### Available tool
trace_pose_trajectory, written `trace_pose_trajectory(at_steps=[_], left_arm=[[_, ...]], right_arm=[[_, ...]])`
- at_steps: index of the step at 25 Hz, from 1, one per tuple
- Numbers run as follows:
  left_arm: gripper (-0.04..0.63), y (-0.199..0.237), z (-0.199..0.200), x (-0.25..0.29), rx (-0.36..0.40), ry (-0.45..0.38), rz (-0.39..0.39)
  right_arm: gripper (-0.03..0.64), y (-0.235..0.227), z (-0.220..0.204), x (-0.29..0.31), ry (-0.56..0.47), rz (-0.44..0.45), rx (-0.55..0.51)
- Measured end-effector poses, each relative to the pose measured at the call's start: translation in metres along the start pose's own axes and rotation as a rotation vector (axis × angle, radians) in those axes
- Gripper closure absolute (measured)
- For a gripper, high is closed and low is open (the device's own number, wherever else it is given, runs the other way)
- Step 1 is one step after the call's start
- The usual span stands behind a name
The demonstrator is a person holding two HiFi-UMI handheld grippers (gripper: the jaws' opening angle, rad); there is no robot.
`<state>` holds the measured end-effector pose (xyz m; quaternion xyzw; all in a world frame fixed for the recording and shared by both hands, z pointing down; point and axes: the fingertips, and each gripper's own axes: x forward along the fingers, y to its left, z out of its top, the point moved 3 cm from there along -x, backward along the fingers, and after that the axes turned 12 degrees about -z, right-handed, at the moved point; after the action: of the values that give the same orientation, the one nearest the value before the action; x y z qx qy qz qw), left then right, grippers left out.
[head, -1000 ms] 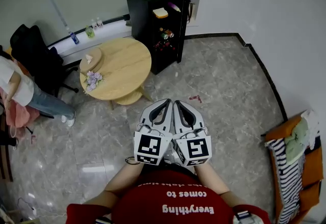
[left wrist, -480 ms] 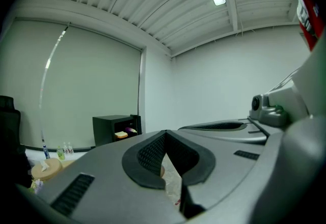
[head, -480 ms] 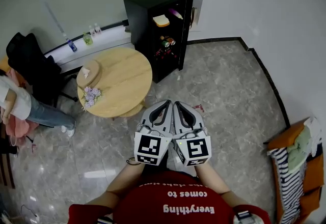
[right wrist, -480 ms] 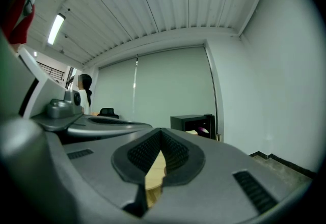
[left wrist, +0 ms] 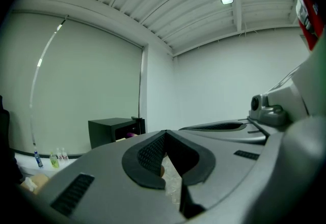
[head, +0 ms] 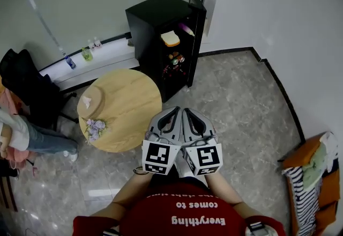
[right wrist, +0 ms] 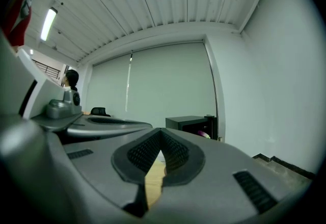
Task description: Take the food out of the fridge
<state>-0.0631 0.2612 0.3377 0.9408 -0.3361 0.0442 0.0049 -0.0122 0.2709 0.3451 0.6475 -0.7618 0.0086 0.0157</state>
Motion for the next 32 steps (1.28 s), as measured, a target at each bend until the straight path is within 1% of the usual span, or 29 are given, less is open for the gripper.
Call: trace_pose_trajectory(at_steps=[6, 12, 17, 20, 25, 32], left_arm=[[0.589, 0.033, -0.006, 0.029, -0.021, -0.01, -0.013], [0.589, 0.042, -0.013, 0.066, -0.046, -0.003, -0.051], [0.589, 0.053, -0.018, 0.105, -0.053, 0.02, -0.062], [0.589, 0.067, -0.017, 0.139, -0.044, 0.03, -0.053], [0.589, 0.098, -0.013, 0.199, -0.047, 0.037, -0.018], [0.589, 0.14, 0.004, 0.278, -0.046, 0.036, 0.055]], right_arm=[[0.606, -0.008, -0.006, 0.043, 0.02, -0.011, -0.001], [0.606, -0.034, -0.015, 0.068, 0.042, -0.047, -0.004], [0.606, -0.062, -0.023, 0.096, 0.056, -0.053, 0.025], [0.606, -0.084, -0.024, 0.126, 0.057, -0.047, 0.035], [0.606, -0.122, -0.022, 0.184, 0.05, -0.012, 0.033], [0.606, -0.17, -0.007, 0.263, 0.036, 0.064, 0.02]])
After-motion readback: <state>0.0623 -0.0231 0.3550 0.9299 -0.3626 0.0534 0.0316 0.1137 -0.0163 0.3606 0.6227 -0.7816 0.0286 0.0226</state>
